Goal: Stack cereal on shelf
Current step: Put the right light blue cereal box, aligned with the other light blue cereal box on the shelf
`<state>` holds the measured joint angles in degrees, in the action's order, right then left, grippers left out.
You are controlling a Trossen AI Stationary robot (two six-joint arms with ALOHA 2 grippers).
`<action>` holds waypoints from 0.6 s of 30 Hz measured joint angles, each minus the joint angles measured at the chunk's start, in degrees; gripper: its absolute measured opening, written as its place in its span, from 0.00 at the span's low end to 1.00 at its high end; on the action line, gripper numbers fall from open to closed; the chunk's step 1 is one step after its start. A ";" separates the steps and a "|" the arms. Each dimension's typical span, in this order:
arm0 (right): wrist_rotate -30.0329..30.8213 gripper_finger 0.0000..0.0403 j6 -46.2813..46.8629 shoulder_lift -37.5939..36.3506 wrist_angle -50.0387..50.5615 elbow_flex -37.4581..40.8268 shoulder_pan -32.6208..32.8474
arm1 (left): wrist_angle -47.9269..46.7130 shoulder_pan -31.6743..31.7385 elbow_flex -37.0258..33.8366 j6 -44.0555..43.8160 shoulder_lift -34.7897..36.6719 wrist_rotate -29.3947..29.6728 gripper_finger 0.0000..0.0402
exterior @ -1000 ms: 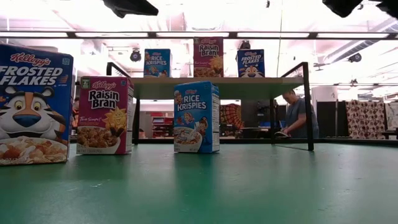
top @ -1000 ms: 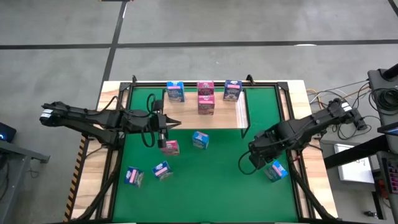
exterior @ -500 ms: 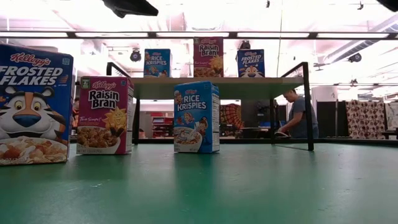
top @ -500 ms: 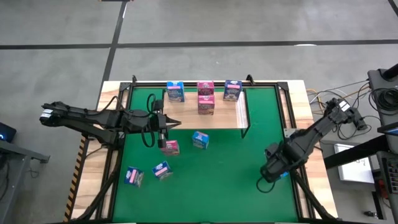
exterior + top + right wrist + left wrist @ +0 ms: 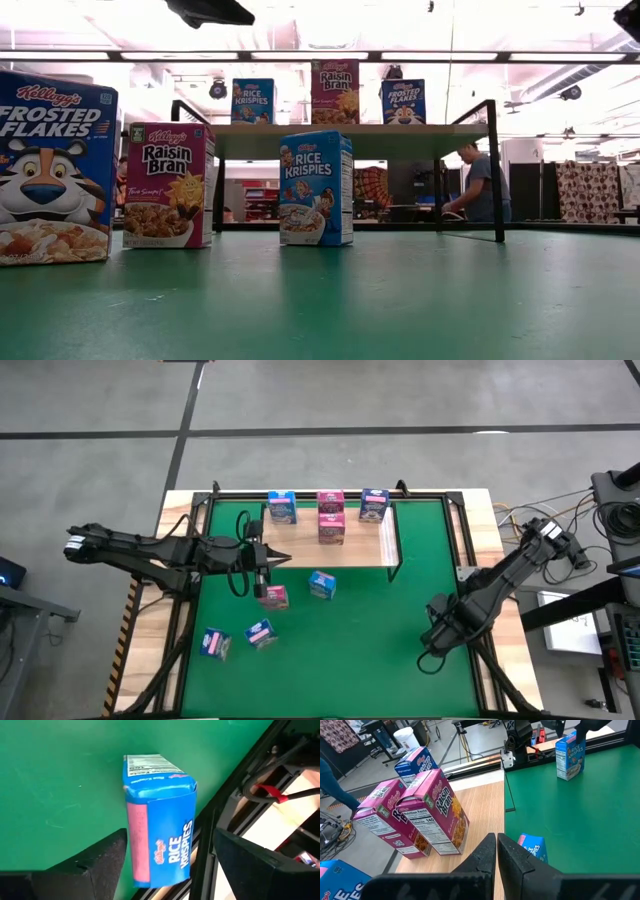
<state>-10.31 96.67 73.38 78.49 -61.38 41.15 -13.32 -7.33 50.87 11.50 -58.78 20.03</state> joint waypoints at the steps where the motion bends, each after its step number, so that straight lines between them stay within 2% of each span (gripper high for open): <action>1: 0.00 0.70 -0.15 0.00 -0.33 0.30 0.00 | 0.02 0.00 0.00 0.01 0.00 0.00 0.00; 9: 2.36 0.55 -0.79 0.02 -5.29 0.69 0.00 | 0.04 0.00 0.00 0.00 0.00 -0.01 0.00; 18: 4.50 0.39 -0.86 0.02 -5.58 0.69 -0.02 | 0.05 0.00 0.00 -0.01 -0.02 0.00 0.00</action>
<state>-5.80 95.81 73.41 72.91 -60.69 41.12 -13.28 -7.33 50.87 11.49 -58.81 20.03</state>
